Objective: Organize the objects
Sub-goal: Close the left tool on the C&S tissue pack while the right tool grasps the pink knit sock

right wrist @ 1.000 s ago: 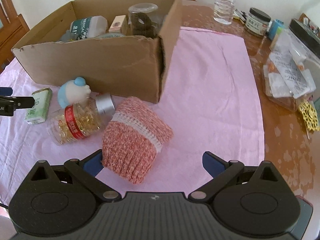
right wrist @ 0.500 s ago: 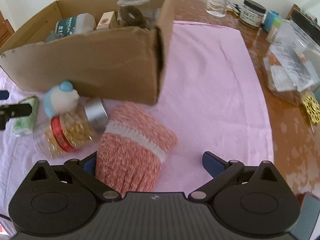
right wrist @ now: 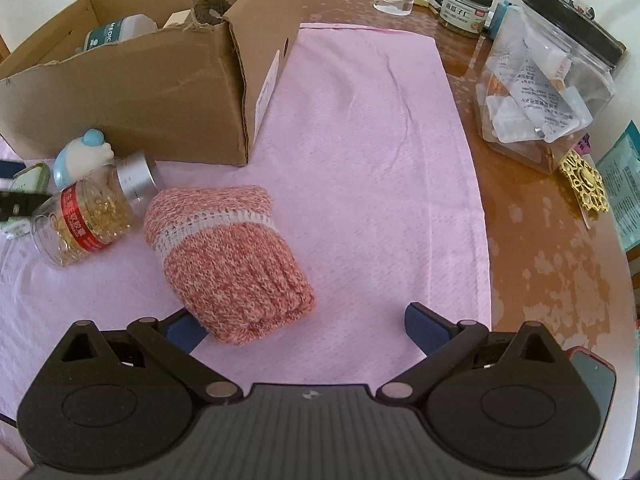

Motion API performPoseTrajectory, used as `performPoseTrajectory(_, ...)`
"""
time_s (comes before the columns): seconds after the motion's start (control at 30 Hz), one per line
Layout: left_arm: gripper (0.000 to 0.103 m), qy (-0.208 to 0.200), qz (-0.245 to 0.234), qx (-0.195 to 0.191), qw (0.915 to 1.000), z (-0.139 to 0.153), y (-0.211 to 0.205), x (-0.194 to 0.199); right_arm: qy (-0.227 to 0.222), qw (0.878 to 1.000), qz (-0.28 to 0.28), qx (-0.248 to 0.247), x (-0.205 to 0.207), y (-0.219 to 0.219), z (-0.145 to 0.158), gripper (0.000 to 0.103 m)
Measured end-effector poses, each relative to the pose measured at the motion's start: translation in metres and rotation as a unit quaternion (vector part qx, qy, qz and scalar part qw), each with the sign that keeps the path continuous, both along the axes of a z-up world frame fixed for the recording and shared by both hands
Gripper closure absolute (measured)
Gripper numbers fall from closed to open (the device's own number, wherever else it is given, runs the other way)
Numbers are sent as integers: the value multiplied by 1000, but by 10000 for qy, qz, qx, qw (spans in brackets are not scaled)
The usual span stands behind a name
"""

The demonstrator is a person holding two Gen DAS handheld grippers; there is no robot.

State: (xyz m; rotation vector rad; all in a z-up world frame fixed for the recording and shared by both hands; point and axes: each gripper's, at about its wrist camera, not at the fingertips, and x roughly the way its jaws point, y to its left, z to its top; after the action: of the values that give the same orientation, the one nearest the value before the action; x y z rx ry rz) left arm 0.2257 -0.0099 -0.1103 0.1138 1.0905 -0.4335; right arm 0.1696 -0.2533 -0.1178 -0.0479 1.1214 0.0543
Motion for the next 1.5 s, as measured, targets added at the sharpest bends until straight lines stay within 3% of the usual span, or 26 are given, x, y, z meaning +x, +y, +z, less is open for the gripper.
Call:
performPoseTrajectory(0.27, 2, 313, -512, -13, 9982, 2, -1, -23, 0, 10000, 35, 5, -2, 0, 0, 0)
performPoseTrajectory(0.43, 2, -194, -509, 485, 9973, 2, -8, -31, -5, 10000, 58, 7, 0, -1, -2, 0)
performPoseTrajectory(0.67, 7, -327, -384, 528, 9973, 1, -7, -29, -93, 9979, 631, 90, 7, 15, -3, 0)
performPoseTrajectory(0.8, 15, -382, -409, 554, 9969, -1, -10, -31, -141, 9957, 869, 272, 15, 20, -1, 1)
performPoseTrajectory(0.9, 18, -361, -365, 502, 9974, -2, -10, -31, -156, 9946, 1002, 221, 19, 23, 0, 5)
performPoseTrajectory(1.17, 27, -437, -235, 407, 9979, -1, -11, -33, -216, 9907, 1337, 100, 19, 30, 6, 31)
performPoseTrajectory(1.27, 38, -457, -228, 374, 9980, 1, -11, -31, -219, 9899, 1400, 50, 19, 34, 6, 34)
performPoseTrajectory(1.5, 39, -398, -188, 300, 9986, 5, -7, -30, -214, 9910, 1314, 164, 10, 35, 18, 35)
